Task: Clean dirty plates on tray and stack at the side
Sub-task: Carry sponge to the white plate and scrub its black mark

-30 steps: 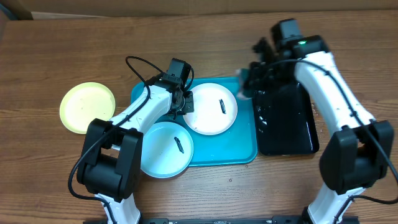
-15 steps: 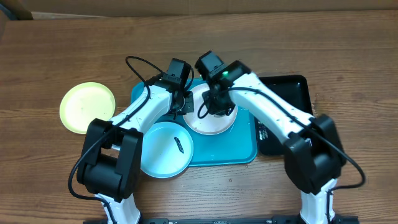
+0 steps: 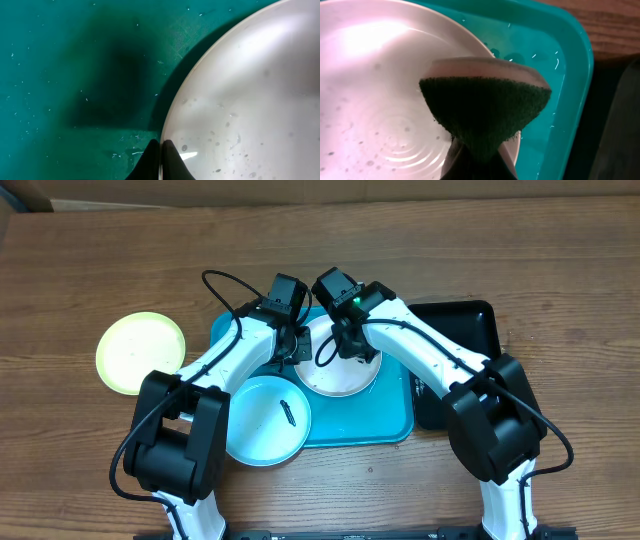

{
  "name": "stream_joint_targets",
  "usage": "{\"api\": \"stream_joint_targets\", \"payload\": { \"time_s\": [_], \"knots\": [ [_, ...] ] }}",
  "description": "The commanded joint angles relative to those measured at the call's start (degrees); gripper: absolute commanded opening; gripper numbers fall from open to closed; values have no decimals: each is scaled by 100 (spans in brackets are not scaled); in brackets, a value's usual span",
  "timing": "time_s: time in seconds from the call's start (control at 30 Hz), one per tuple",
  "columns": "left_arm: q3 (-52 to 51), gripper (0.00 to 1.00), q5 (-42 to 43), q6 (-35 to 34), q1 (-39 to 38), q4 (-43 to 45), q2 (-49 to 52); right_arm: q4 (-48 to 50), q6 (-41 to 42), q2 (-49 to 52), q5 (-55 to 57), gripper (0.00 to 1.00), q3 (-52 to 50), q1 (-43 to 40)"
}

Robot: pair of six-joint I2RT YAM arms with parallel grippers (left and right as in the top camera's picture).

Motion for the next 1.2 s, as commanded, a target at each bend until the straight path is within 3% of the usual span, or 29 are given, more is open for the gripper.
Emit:
{"api": "stream_joint_targets", "payload": {
  "time_s": [0.0,0.87,1.17],
  "knots": [
    [-50,4,-96,-33,-37,-15,-70,162,155,7,-170,4,-264,-168],
    [-50,4,-92,-33,-37,-15,-72,997,68,326,-2319,4,-1021,-535],
    [-50,4,-92,-33,-37,-13,-72,1014,-575,328,-4203,4,-1005,-564]
  ]
}}
